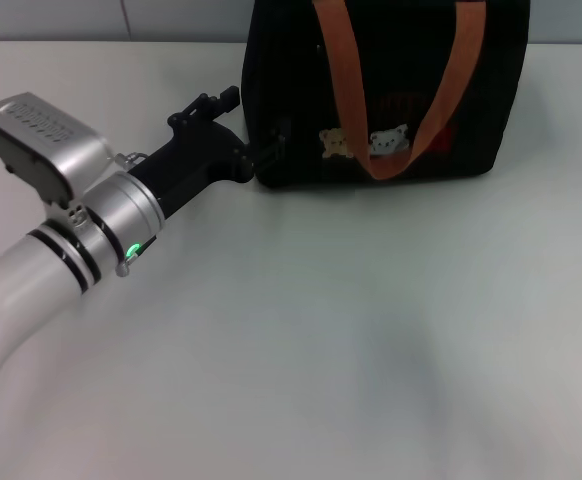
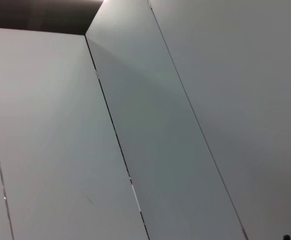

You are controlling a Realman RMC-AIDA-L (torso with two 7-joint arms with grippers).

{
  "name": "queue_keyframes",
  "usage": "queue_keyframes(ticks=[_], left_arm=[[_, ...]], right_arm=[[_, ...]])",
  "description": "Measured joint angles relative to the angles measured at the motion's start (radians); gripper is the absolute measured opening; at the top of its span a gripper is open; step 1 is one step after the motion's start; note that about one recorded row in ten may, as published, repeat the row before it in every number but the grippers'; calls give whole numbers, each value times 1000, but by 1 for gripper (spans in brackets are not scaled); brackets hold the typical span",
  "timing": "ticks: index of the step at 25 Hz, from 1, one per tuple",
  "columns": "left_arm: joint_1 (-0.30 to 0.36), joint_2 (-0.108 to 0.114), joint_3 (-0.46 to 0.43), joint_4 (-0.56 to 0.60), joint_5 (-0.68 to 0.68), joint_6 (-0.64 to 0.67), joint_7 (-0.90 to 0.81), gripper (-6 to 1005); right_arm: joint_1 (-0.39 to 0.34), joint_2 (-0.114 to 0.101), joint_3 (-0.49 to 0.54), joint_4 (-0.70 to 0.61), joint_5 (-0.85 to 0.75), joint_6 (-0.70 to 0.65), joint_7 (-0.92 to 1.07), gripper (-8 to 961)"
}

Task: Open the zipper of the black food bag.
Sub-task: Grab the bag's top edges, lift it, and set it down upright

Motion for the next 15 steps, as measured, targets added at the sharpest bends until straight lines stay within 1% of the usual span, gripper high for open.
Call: queue_keyframes(ticks=[4, 9, 11, 15], left_arm=[[-17, 0, -15, -15, 1, -42, 22, 773], [-31, 0, -38, -40, 2, -83, 82, 690], [-32, 0, -55, -58, 2, -91, 132, 657], [-32, 0, -61, -84, 1, -93, 214, 591]], right_arm=[[0, 2, 1, 13, 0, -13, 3, 686], [-1, 5, -2, 18, 1, -14, 3, 686], [-1, 6, -2, 19, 1, -14, 3, 686], [1, 6, -1, 26, 1, -14, 4, 685]])
